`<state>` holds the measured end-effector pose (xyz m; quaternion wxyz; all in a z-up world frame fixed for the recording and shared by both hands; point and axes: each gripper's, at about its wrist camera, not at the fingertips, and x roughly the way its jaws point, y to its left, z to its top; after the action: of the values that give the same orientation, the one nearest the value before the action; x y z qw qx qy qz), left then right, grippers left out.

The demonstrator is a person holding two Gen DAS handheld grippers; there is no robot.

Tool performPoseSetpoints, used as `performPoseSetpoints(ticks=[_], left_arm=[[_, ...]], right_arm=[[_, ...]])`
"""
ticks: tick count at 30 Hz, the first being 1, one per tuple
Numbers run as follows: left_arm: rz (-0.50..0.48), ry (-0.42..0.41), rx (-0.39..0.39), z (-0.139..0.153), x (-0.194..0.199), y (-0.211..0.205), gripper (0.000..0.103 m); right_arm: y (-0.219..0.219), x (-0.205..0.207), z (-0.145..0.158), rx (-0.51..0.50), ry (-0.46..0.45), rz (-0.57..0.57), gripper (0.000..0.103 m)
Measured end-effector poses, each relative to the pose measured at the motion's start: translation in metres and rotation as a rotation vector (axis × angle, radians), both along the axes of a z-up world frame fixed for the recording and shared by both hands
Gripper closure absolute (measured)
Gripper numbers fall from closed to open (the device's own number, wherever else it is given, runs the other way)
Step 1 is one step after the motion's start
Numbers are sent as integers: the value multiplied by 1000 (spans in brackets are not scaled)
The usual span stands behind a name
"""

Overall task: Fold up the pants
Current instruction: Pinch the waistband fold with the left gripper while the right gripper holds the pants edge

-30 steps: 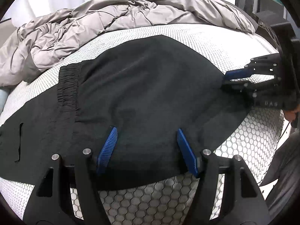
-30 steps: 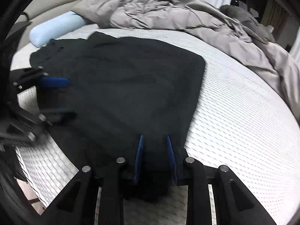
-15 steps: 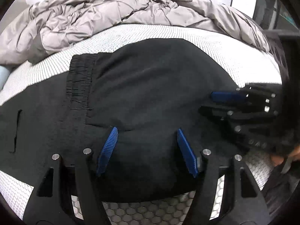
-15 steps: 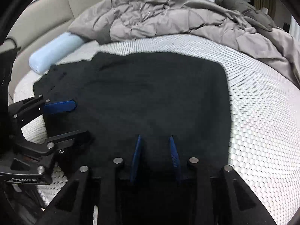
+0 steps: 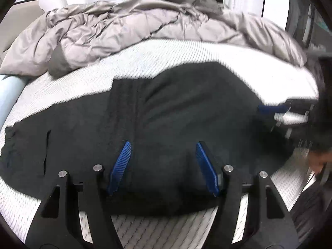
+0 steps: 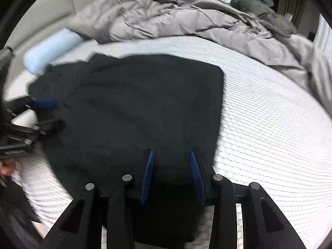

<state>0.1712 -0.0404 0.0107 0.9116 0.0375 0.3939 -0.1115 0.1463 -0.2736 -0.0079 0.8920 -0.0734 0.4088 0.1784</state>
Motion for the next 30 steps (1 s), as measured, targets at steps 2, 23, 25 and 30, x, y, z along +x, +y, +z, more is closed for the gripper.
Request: performPoseSetpoints(ticks=[2, 23, 25, 30], left_arm=[[-52, 42, -20, 1, 24, -10, 40], [-25, 94, -88, 0, 88, 5, 48], [-21, 132, -57, -14, 107, 2, 51], [10, 155, -76, -24, 124, 13, 73]], right_arm=[[13, 8, 4, 31, 4, 22, 61], [24, 51, 9, -8, 10, -29, 54], [40, 65, 4, -17, 19, -12, 54], [58, 89, -17, -93, 86, -43, 54]])
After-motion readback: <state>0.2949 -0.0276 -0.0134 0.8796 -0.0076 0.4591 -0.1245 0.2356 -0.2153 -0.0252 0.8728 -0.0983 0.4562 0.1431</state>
